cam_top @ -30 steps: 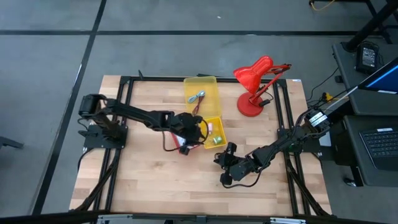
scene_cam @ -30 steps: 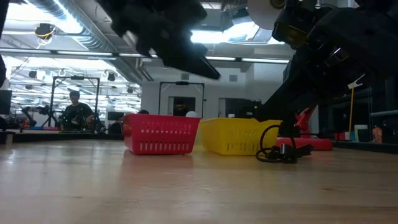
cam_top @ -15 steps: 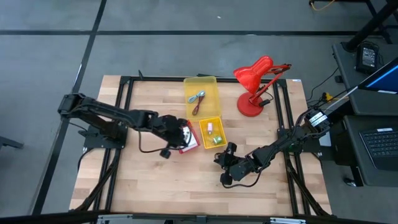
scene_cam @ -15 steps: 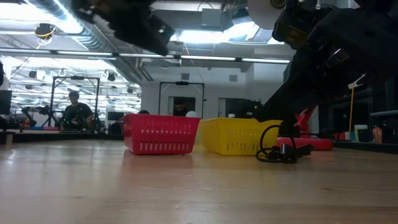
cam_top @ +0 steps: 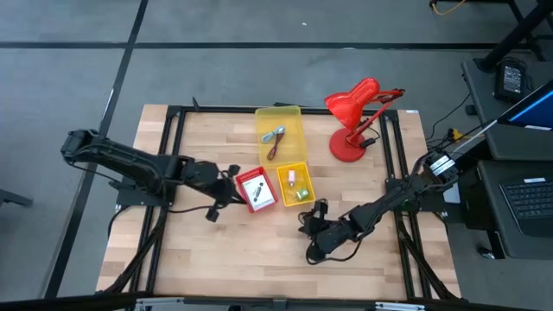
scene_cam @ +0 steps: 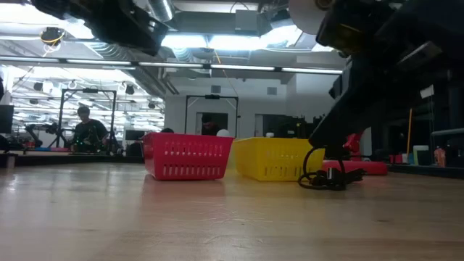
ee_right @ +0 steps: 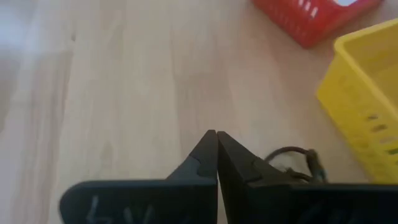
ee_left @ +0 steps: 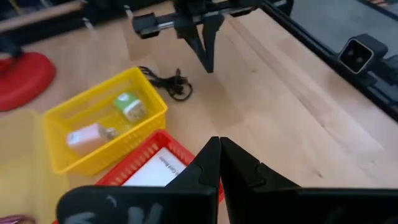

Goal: Pick and place items into bin
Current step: Put the black cable wire into the top yellow bin

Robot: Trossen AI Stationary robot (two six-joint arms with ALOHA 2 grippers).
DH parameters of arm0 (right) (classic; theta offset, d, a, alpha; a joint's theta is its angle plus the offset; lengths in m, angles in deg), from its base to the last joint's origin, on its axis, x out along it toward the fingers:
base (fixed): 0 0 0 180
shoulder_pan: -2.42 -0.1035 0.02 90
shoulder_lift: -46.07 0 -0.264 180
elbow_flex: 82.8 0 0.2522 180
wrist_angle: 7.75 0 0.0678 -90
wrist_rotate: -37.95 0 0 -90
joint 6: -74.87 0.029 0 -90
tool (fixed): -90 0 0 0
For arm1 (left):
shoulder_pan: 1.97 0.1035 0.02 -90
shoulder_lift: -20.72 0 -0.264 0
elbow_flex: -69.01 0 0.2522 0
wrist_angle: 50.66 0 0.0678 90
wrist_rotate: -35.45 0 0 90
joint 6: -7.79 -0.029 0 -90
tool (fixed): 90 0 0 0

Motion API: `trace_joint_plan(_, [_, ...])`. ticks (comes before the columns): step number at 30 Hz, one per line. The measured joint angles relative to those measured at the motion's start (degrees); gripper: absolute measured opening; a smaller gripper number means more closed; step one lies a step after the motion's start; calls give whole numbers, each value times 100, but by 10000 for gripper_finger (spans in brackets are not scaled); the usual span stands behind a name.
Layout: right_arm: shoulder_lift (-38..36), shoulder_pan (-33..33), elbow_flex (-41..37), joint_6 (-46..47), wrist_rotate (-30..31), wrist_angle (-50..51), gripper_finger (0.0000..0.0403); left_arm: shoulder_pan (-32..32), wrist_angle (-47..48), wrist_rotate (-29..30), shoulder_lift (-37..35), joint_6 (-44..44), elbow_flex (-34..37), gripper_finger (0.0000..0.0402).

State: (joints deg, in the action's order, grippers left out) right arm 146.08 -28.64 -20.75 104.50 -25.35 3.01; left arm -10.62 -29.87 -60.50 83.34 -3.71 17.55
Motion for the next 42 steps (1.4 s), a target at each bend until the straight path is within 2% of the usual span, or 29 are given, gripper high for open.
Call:
trace_joint_plan(6, [-37, 3, 925, 439, 21, 2301, 0, -225, -135, 807, -812, 264, 503, 1])
trace_joint_plan(12, [-46, 3, 1578, 743, 28, 3946, 0, -467, -428, 910, -1364, 371, 1004, 1])
trace_joint_plan(20, [-46, 50, 1633, 560, 18, 4274, 0, -707, -653, 1228, -1590, 629, 1277, 3])
trace_joint_plan(27, [-46, 128, 1631, -76, -95, 4281, 9, -816, -658, 1251, -1590, 669, 1277, 3])
trace_joint_plan(37, [-24, 173, 1631, -15, -143, 4305, 94, -935, -647, 1248, -1590, 796, 1275, 3])
trace_joint_plan(42, [-24, 195, 1602, -16, -140, 4311, 123, -934, -647, 1250, -1588, 795, 1275, 3])
